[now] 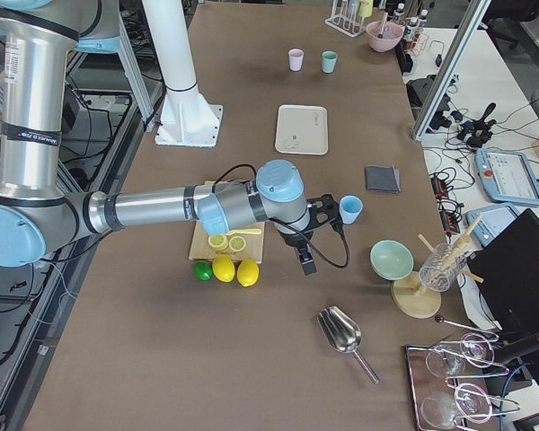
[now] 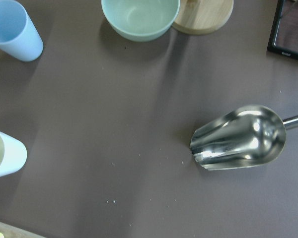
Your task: Place all cups on tray
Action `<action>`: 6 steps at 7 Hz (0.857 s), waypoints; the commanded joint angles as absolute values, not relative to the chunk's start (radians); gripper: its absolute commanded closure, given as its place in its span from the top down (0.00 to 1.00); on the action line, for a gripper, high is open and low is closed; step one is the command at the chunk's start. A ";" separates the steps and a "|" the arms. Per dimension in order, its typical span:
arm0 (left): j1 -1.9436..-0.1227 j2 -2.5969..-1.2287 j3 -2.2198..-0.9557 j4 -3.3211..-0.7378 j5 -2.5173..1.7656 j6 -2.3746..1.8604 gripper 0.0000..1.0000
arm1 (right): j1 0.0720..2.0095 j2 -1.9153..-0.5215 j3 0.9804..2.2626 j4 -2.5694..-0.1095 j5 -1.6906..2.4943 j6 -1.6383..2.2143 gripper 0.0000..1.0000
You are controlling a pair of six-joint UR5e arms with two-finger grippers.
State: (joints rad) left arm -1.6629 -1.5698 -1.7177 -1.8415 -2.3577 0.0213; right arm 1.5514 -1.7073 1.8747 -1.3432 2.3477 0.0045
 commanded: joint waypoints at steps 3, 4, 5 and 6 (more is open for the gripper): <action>-1.504 -1.646 -1.671 -1.965 -2.355 -0.039 0.98 | 1.369 -1.496 1.815 -1.335 2.338 0.358 1.00; -1.474 -1.655 -1.652 -1.965 -2.352 -0.125 0.98 | 1.321 -1.462 1.800 -1.335 2.330 0.409 1.00; -1.416 -1.699 -1.625 -1.965 -2.352 -0.217 0.98 | 1.272 -1.425 1.796 -1.333 2.289 0.479 1.00; -1.349 -1.739 -1.591 -1.967 -2.352 -0.300 0.98 | 1.231 -1.402 1.795 -1.333 2.260 0.532 1.00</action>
State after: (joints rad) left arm -1.4275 -1.6905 -1.6298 -1.9651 -2.3522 -0.1927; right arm 1.2886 -1.4398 1.8001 -1.3337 2.2979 0.4554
